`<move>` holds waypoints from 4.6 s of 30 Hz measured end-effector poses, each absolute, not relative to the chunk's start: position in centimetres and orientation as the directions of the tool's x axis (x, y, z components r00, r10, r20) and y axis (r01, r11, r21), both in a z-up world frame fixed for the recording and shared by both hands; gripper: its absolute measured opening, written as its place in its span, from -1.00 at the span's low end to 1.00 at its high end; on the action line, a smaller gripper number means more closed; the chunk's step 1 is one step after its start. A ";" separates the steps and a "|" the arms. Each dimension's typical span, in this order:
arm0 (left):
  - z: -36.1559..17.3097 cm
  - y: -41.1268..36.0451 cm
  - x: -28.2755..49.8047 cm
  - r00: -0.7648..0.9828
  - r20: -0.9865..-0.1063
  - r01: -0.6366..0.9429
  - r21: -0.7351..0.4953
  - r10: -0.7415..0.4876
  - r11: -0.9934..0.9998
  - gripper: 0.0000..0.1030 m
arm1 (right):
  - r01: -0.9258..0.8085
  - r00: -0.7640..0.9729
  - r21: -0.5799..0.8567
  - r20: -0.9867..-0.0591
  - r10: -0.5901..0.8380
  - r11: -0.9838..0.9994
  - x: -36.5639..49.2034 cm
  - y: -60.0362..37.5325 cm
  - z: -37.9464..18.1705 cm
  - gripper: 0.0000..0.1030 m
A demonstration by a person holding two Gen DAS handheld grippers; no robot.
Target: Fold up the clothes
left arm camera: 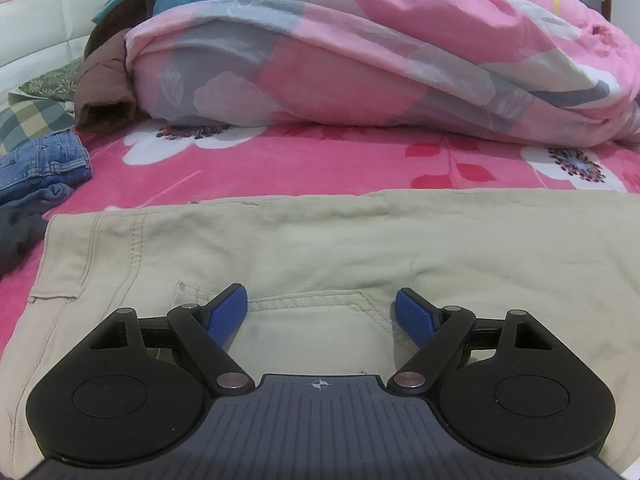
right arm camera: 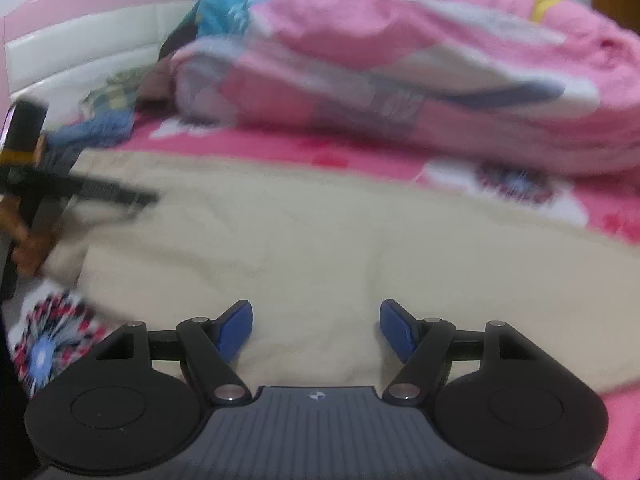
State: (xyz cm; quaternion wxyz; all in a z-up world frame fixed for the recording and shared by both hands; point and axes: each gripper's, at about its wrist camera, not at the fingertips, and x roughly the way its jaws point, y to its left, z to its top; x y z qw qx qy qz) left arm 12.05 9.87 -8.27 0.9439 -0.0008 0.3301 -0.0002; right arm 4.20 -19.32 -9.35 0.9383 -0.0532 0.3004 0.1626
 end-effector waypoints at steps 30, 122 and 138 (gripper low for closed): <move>-8.2 10.8 12.7 0.757 -0.648 0.030 -0.096 -0.085 0.995 0.84 | -0.469 0.708 0.027 -0.585 0.395 0.883 3.6 -6.8 -11.8 0.44; -8.2 -5.0 9.3 0.814 -0.576 0.071 -0.032 -0.076 0.997 1.00 | -0.127 0.821 0.015 -0.559 0.114 0.992 6.0 -25.8 -12.5 1.00; -9.9 -7.5 13.0 0.787 -0.610 0.037 -0.101 -0.092 0.994 1.00 | -0.131 0.818 0.034 -0.561 0.128 0.991 6.3 -26.0 -12.6 1.00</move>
